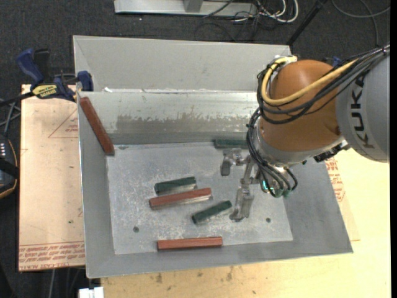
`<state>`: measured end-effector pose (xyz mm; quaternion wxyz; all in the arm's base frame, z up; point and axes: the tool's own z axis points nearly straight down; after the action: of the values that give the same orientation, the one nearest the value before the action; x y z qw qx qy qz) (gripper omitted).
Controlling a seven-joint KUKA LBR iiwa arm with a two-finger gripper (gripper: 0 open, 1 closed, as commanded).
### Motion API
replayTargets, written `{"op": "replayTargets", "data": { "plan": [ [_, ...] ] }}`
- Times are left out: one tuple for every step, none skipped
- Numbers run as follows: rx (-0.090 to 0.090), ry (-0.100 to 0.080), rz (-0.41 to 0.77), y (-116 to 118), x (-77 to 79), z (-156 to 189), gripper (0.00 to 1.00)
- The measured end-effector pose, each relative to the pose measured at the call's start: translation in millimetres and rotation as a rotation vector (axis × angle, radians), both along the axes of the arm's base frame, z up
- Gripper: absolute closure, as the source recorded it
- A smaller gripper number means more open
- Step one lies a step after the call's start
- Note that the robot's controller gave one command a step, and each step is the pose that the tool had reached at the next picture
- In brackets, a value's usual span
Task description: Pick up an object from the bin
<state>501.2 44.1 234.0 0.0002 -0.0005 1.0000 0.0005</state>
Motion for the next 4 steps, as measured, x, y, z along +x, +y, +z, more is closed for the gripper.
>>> {"op": "replayTargets", "data": {
  "plan": [
    [0.000, -0.008, 0.025, -4, 8.6, -53, 0.00],
    [0.000, -0.005, 0.122, -34, 3.8, -113, 0.00],
    [-0.003, 0.003, 0.201, -21, 8.5, -149, 0.00],
    [-0.001, -0.004, 0.226, -30, 59.3, -160, 1.00]
  ]
}}
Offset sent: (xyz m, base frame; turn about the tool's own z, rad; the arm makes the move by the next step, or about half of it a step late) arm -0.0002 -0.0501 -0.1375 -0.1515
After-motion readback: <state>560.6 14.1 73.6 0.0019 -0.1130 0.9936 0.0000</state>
